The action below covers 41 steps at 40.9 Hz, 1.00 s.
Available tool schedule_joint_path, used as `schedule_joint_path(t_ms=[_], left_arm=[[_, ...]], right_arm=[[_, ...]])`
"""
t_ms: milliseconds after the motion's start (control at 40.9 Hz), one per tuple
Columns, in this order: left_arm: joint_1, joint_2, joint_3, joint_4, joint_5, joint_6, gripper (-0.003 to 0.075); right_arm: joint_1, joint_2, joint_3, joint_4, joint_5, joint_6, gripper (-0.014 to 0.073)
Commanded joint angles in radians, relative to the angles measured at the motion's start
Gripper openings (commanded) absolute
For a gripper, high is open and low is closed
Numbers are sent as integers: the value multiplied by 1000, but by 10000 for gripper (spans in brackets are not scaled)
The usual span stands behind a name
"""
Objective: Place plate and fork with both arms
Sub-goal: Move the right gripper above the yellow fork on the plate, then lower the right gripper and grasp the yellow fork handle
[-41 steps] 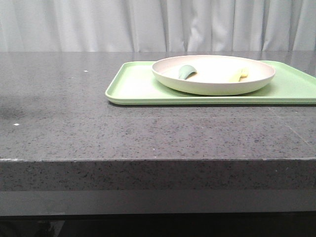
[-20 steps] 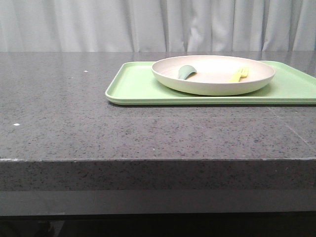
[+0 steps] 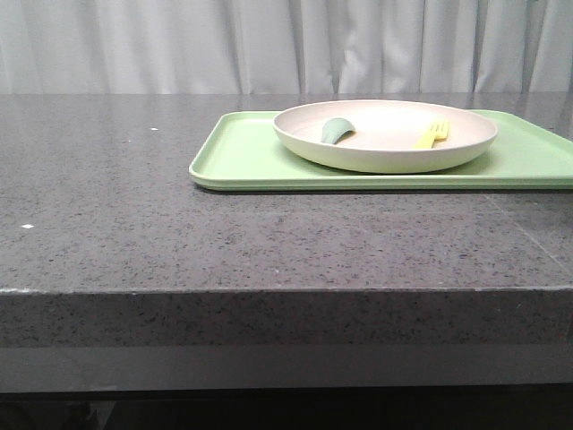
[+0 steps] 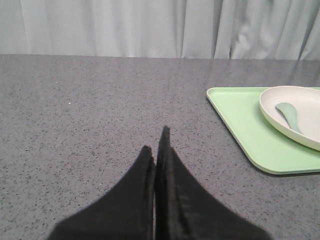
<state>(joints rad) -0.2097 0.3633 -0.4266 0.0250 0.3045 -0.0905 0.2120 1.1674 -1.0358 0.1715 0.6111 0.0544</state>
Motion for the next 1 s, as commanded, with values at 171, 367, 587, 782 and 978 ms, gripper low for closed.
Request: schedule_joint_path(t_ms=[171,367,587,782,978], left_arm=[[1,8,-26,-4,-85,-10,-18],[1,8,-26,-4,-85,-10,-18],[1,8,-26,-4,-85,-10,-18],[1,8,-26,-4,-85,-10,-18],[1,8,-26,-4,-85,-10,-18]], right_arm=[[61,311,-299,10,70,93,547],[34,474,-429,10,148,131,510],[19,549,-459,11,148,158,510],[20,590,-461,20,119,159,510],[20,622,-467,24,101,159,510]])
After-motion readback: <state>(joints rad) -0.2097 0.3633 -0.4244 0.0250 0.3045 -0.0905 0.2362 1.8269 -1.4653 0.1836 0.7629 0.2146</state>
